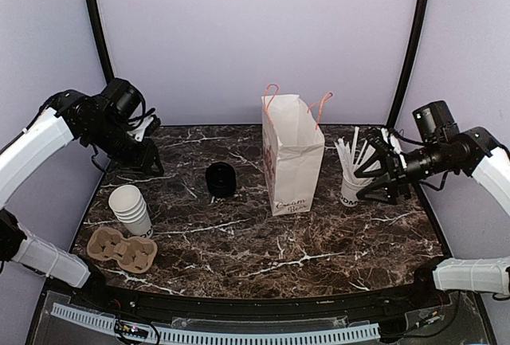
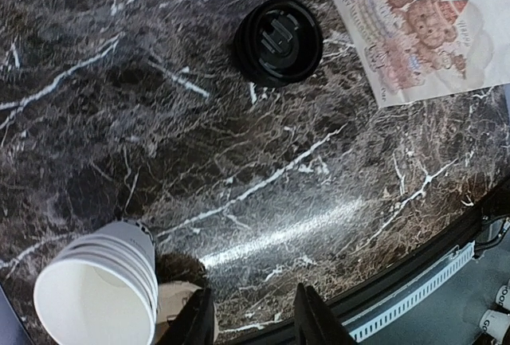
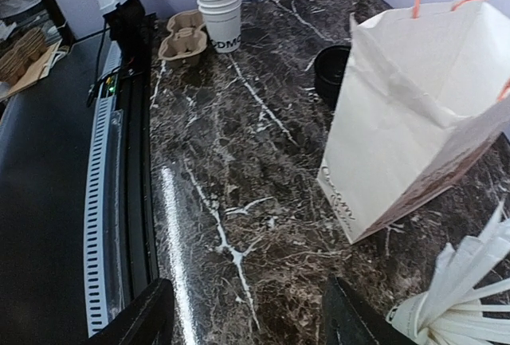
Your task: Pack the takeout coffee
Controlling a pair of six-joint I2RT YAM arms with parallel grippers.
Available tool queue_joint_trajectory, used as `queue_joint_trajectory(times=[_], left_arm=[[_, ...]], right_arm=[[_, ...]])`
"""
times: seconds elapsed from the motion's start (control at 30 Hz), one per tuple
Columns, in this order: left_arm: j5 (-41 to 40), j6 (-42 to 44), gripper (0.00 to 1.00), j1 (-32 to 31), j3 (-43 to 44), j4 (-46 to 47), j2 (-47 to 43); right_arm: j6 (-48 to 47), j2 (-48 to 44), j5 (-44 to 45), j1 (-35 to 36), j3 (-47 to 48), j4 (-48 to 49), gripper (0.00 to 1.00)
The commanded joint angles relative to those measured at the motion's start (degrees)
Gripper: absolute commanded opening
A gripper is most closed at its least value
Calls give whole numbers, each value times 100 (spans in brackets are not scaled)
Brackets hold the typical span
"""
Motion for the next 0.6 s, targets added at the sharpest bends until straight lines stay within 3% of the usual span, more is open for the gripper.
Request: queue_joint_trajectory(times=[0.0, 0.13, 0.37, 0.57], left_arm=[[-539, -449, 34, -169, 161, -910, -60], [-915, -655, 33, -205, -29, -1226, -192], [-2025, -931, 41, -204, -366, -1788, 38], [-1796, -825, 39, -207, -515, -1580, 118]], right_arm=[[-282, 65, 170, 649, -350, 170, 63], [-207, 342, 186, 1257, -882, 648, 65], [-24, 896, 245, 1864, -1612, 1608, 65], [166, 629, 431, 1857, -2371, 2117, 65]])
